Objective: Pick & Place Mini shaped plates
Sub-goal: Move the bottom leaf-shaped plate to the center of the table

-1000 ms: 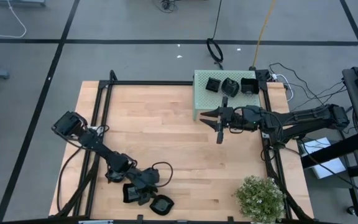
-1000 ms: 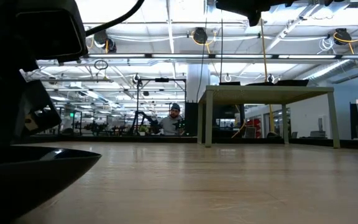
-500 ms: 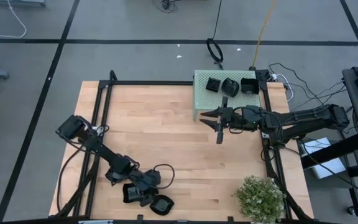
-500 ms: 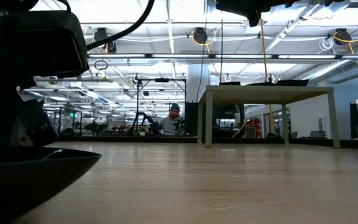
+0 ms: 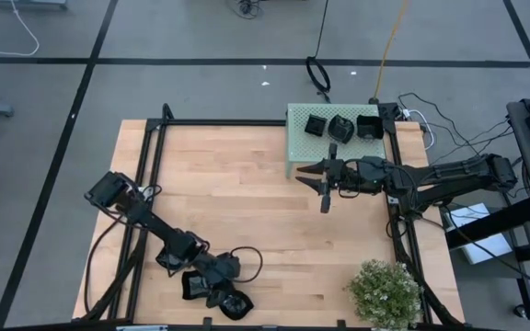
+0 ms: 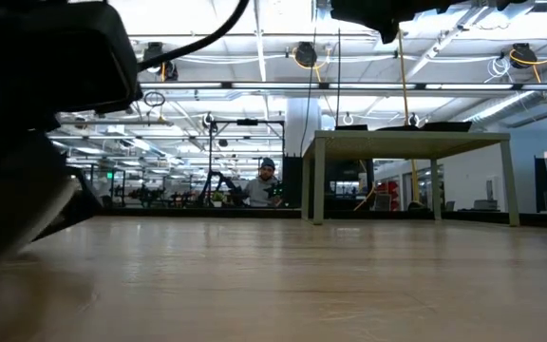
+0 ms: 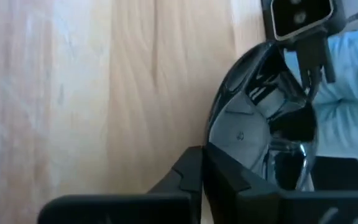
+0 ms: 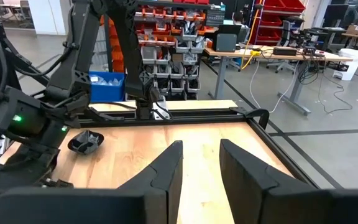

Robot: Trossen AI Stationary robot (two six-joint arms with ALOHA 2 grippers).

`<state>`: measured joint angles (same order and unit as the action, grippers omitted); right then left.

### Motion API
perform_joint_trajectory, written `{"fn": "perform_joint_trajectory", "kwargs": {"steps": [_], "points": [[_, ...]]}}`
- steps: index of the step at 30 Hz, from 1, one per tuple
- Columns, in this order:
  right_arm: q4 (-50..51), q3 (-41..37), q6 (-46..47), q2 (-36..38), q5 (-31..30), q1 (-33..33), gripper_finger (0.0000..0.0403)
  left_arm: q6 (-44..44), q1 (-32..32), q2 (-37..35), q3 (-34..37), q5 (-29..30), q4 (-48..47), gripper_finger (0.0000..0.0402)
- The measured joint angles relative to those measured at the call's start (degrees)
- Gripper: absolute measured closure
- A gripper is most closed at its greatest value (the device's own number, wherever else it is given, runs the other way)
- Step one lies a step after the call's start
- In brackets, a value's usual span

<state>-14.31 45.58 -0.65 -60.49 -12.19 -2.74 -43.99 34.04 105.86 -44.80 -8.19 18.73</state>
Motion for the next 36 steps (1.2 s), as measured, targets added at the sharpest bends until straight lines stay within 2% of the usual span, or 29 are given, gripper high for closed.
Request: {"fn": "perform_joint_trajectory", "kwargs": {"steps": [6, 13, 16, 19, 24, 26, 29, 34, 36], "points": [[-0.2, 0.0, 0.0, 0.0, 0.0, 0.0, 0.031, 1.6, -4.8, -1.5, 0.0, -0.5, 1.6, 0.0393], [-6.0, 0.0, 1.9, 0.0, -0.1, 0.0, 0.031, 13.8, -17.0, -2.5, -2.5, 2.3, 1.2, 0.0392], [-9.4, 0.0, 1.9, 0.0, -0.2, 0.0, 0.031, 17.7, -22.7, 0.7, -7.9, 1.9, -0.6, 0.0397], [-11.5, 0.0, 1.6, 0.0, -0.2, 0.0, 0.031, 22.9, -26.8, 6.1, -16.8, 0.5, -5.3, 0.0394], [-12.0, 0.0, 1.2, 0.0, -1.6, 0.0, 0.0309, 29.8, -30.4, 14.5, -33.5, 0.5, -22.3, 0.0397], [-11.6, 0.0, 1.1, 0.0, -1.7, 0.0, 0.0309, 31.9, -31.7, 17.4, -38.6, 0.6, -26.0, 0.0393], [-10.9, 0.0, 1.1, 0.1, -1.6, 0.0, 0.0309, 33.3, -33.3, 19.3, -42.8, 1.3, -28.3, 0.0391], [-9.8, 0.0, -0.4, 0.0, -1.5, 0.0, 0.0309, 33.4, -35.4, 19.7, -43.8, 10.4, -26.5, 0.0394], [-9.6, 0.0, -1.7, 0.0, -1.5, 0.0, 0.0309, 33.3, -36.2, 19.7, -43.8, 11.9, -26.7, 0.0383]]}}
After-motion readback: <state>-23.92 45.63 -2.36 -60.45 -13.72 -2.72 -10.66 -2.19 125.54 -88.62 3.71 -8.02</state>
